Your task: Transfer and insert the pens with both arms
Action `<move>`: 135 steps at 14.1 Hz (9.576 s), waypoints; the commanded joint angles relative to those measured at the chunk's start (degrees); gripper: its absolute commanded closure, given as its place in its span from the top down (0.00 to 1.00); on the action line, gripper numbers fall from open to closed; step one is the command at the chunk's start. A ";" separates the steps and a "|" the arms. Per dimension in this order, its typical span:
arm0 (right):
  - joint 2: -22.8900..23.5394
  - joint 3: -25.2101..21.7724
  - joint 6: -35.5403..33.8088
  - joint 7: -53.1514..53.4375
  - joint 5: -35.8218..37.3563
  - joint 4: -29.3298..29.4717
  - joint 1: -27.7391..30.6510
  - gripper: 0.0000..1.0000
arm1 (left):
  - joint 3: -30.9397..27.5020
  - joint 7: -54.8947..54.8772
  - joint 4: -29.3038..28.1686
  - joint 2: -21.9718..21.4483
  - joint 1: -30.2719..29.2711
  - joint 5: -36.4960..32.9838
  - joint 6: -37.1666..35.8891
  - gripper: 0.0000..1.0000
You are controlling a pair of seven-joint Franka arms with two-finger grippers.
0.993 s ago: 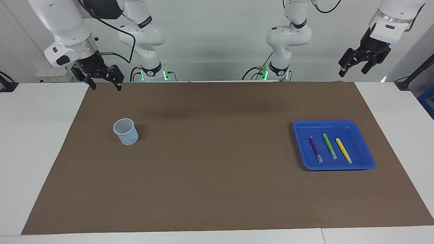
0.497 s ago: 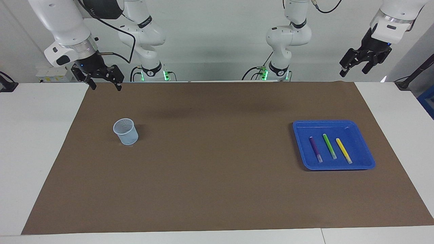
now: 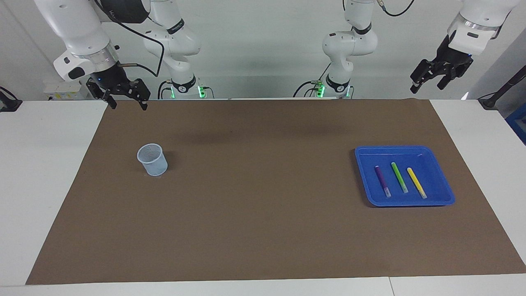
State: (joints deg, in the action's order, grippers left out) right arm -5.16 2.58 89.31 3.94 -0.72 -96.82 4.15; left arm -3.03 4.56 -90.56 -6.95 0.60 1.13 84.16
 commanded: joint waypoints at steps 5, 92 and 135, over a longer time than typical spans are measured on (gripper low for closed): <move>-0.64 0.23 -0.01 -1.03 -0.07 -0.30 0.42 1.00 | 0.13 -0.43 -1.82 -1.83 -0.42 -0.25 -0.31 1.00; -0.64 0.23 -0.01 -0.95 -0.07 -0.30 0.42 1.00 | 1.09 -5.62 -20.73 24.18 1.07 8.72 47.72 0.00; 4.81 1.64 46.57 31.31 -28.63 -7.33 -40.18 0.77 | 7.95 86.49 -28.36 -6.67 8.72 48.36 23.60 0.00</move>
State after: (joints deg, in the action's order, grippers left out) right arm -0.78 3.97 134.21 36.18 -29.19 -104.21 -36.16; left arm 5.24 90.22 -116.95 -11.50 9.51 47.96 108.41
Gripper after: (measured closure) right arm 0.198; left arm 0.824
